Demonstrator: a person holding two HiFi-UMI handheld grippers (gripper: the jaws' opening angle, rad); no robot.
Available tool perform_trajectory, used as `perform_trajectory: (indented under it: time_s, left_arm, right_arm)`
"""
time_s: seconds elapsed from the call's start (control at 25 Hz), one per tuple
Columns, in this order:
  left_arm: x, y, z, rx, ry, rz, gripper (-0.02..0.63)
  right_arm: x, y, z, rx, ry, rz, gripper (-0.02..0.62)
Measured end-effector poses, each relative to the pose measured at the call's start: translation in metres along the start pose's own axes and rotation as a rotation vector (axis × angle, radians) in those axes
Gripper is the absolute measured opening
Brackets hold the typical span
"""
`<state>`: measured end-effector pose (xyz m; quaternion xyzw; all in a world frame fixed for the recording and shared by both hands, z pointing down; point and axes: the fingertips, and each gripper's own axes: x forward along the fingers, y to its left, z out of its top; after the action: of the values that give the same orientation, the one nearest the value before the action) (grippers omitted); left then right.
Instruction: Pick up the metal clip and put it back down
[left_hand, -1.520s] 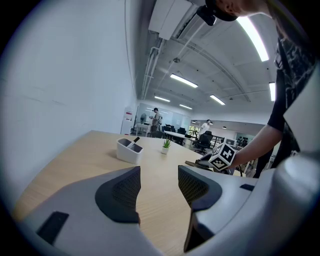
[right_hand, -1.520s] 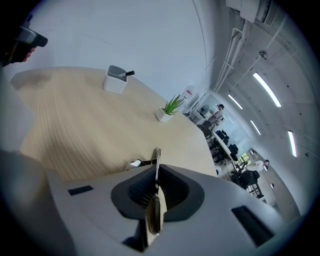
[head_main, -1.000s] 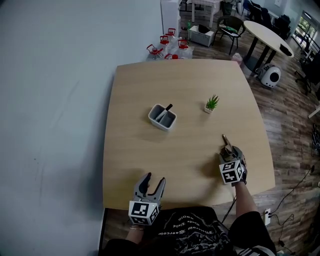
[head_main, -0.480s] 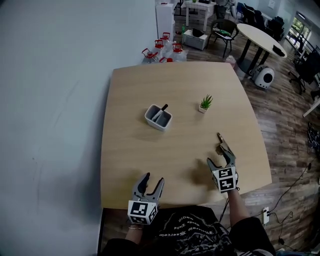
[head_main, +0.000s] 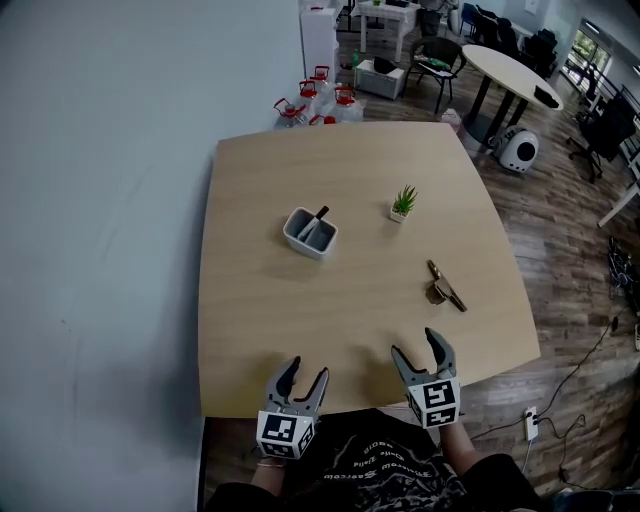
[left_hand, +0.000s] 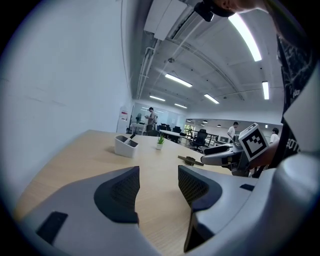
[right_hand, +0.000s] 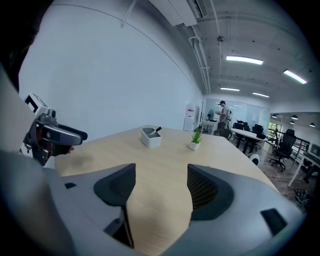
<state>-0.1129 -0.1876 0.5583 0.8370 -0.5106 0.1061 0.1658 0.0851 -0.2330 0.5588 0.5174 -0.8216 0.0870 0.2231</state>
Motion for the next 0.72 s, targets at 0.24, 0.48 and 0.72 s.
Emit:
perform_trajectory:
  time_s: [0.24, 0.48, 0.72]
  left_arm:
    - [-0.005, -0.003, -0.002, 0.008, -0.008, -0.013, 0.242]
    - [-0.006, -0.002, 0.001, 0.024, -0.019, -0.021, 0.242]
    - [-0.005, -0.011, 0.004, 0.038, -0.023, -0.049, 0.239]
  right_arm:
    - [-0.020, 0.020, -0.010, 0.081, -0.028, -0.011, 0.319]
    - [-0.020, 0.023, -0.001, 0.066, -0.043, -0.012, 0.319]
    - [-0.020, 0.029, 0.002, 0.023, -0.046, -0.016, 0.318]
